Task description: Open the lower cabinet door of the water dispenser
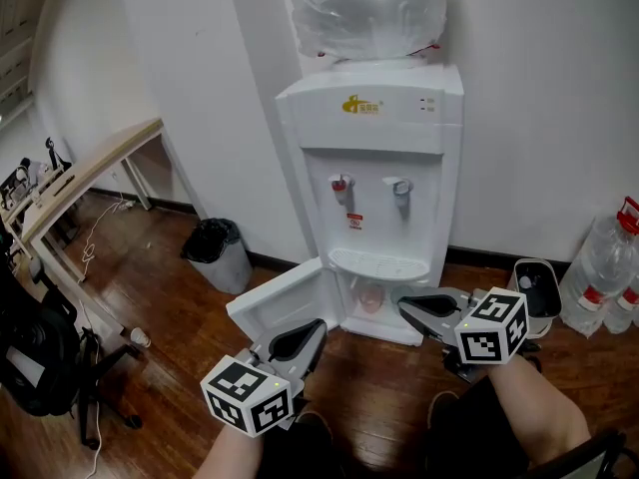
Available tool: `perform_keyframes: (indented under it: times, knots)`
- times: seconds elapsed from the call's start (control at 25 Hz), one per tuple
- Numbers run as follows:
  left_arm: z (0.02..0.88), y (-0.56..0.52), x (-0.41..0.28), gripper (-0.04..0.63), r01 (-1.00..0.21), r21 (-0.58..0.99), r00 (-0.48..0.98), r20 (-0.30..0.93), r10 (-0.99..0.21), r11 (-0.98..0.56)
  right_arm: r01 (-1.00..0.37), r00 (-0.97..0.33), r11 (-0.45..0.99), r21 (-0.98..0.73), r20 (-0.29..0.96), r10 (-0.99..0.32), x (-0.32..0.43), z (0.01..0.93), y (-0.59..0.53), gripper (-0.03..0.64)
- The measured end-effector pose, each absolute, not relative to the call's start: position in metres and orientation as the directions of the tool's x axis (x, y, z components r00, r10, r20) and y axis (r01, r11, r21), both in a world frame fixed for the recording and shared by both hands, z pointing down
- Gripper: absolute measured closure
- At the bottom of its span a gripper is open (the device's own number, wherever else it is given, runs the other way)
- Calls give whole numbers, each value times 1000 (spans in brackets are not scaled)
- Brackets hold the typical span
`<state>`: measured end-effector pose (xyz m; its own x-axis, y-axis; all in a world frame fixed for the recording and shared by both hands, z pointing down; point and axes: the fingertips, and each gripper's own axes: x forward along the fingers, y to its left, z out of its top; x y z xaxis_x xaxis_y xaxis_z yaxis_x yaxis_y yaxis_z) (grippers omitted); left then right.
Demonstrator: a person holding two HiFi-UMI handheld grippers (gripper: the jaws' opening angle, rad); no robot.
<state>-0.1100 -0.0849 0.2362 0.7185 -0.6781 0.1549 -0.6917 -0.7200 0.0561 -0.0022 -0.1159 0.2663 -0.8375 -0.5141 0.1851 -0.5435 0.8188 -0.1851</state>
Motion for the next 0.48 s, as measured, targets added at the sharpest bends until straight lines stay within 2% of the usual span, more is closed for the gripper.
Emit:
perform_keyframes:
  times: [0.32, 0.48]
  knots:
    - [230, -87, -109, 595, -692, 86, 722, 122, -682, -717, -539, -840, 823, -178, 185, -510, -4, 267, -116, 615]
    - [233, -82, -102, 595, -649, 69, 759, 141, -636, -758, -537, -842, 826, -172, 169, -512, -8, 261, -115, 615]
